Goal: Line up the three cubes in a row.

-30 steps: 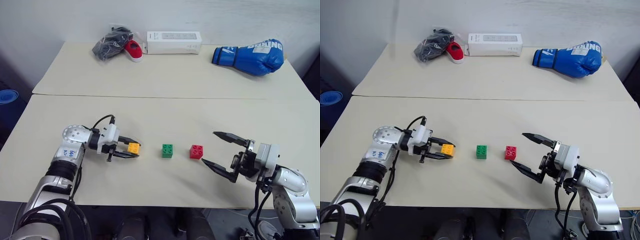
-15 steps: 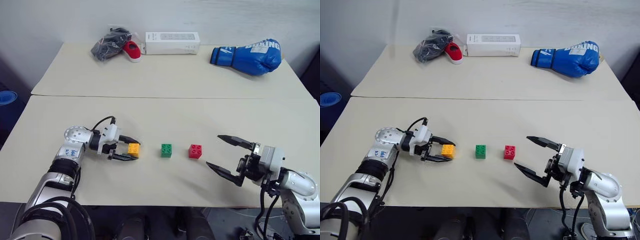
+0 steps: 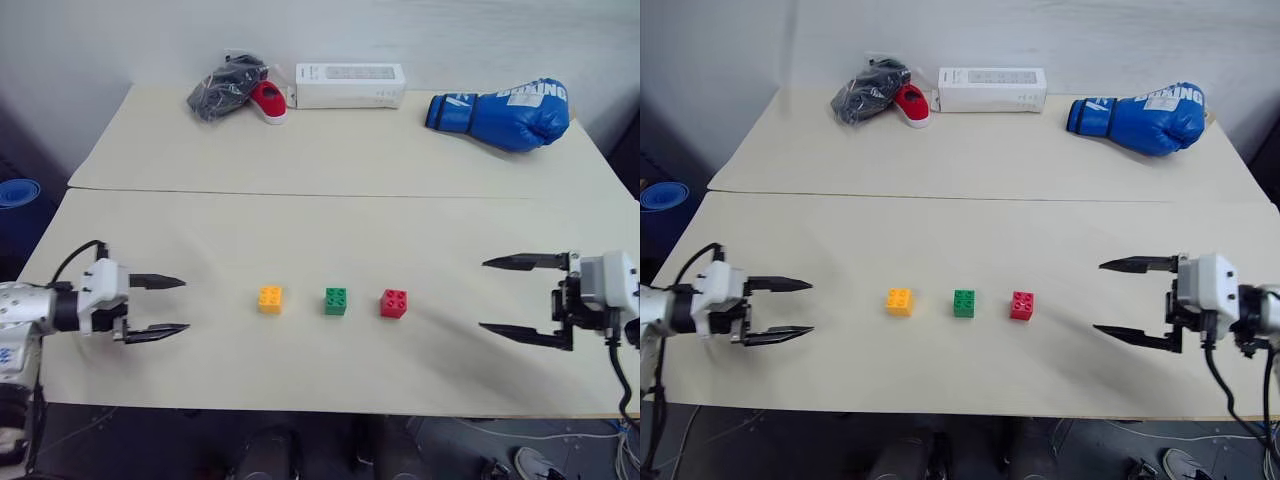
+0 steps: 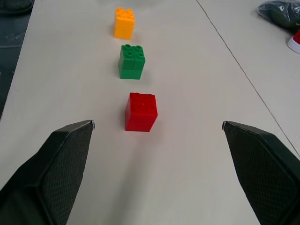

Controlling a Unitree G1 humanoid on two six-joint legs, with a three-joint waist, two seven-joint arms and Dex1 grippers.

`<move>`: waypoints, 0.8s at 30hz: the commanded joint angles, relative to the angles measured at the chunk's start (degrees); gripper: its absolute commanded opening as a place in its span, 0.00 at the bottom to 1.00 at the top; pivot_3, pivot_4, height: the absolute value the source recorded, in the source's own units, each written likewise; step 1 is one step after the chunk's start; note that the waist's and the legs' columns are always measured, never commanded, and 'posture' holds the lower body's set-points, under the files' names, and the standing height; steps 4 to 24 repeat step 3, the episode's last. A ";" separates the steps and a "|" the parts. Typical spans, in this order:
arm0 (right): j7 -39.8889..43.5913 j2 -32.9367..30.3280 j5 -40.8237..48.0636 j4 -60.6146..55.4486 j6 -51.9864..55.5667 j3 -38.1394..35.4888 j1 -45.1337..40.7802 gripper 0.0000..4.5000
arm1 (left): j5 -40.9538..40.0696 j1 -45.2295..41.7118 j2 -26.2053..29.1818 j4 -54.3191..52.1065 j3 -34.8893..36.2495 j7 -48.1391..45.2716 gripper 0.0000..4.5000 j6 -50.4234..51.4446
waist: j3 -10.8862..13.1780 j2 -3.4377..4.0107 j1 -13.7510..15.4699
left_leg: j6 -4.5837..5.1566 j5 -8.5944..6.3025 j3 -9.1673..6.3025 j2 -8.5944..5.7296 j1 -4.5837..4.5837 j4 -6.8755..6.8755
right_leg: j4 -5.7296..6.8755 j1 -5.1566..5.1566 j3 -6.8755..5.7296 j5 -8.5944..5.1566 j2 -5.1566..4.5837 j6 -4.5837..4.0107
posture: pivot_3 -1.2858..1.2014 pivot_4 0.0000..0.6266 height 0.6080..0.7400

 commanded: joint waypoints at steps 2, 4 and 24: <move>3.35 0.40 -0.69 3.41 -1.84 0.75 -2.18 1.00 | -1.50 5.60 -0.39 -7.96 5.64 5.01 0.88 3.09 | 0.02 0.03 0.34 | -0.01 -0.01 0.01 0.00 -0.01 0.00 | 0.00 0.00 0.00 0.00 0.00 0.00 | 0.52 0.24 1.00; 3.76 0.94 -1.20 4.16 -2.60 1.29 -2.57 1.00 | -1.34 6.97 -0.50 -9.20 6.05 5.59 0.88 3.94 | 0.02 0.03 0.34 | -0.01 -0.02 0.02 0.00 -0.01 0.00 | 0.00 0.00 0.01 0.00 0.00 0.00 | 0.52 0.24 1.00; 3.76 0.94 -1.20 4.16 -2.60 1.29 -2.57 1.00 | -1.34 6.97 -0.50 -9.20 6.05 5.59 0.88 3.94 | 0.02 0.03 0.34 | -0.01 -0.02 0.02 0.00 -0.01 0.00 | 0.00 0.00 0.01 0.00 0.00 0.00 | 0.52 0.24 1.00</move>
